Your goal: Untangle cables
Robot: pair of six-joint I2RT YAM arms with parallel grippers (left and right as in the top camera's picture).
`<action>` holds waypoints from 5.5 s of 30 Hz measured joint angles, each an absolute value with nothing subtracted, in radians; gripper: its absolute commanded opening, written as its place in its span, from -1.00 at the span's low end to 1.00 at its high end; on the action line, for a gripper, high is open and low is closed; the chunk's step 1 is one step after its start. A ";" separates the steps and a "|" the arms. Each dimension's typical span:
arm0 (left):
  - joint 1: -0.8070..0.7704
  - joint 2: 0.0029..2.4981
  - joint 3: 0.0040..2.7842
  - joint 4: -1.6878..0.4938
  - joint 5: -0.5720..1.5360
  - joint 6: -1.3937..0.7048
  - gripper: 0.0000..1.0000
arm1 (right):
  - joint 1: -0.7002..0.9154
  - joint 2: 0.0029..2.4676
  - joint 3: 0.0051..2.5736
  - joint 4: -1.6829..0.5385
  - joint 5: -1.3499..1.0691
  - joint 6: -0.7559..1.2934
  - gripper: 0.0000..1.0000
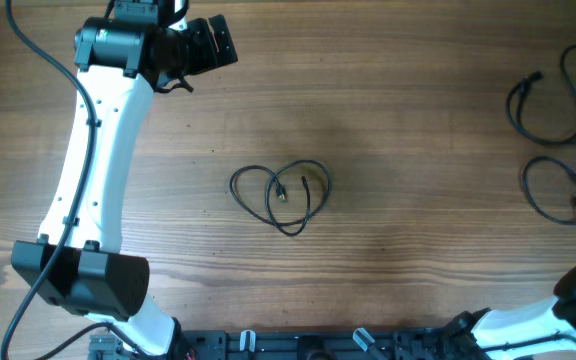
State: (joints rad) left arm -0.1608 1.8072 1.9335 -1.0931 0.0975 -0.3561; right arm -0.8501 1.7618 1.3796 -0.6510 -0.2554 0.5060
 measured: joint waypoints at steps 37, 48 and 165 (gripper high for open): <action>-0.026 1.807 1.934 -1.060 0.139 -0.469 1.00 | 0.188 1.708 1.379 -0.816 -0.585 0.218 0.42; -0.023 1.807 1.934 -1.070 0.139 -0.469 1.00 | 0.465 1.900 1.379 -0.871 -0.373 0.033 0.57; -0.023 1.807 1.934 -1.074 0.139 -0.470 1.00 | 0.048 0.427 0.459 0.016 -0.062 0.194 0.99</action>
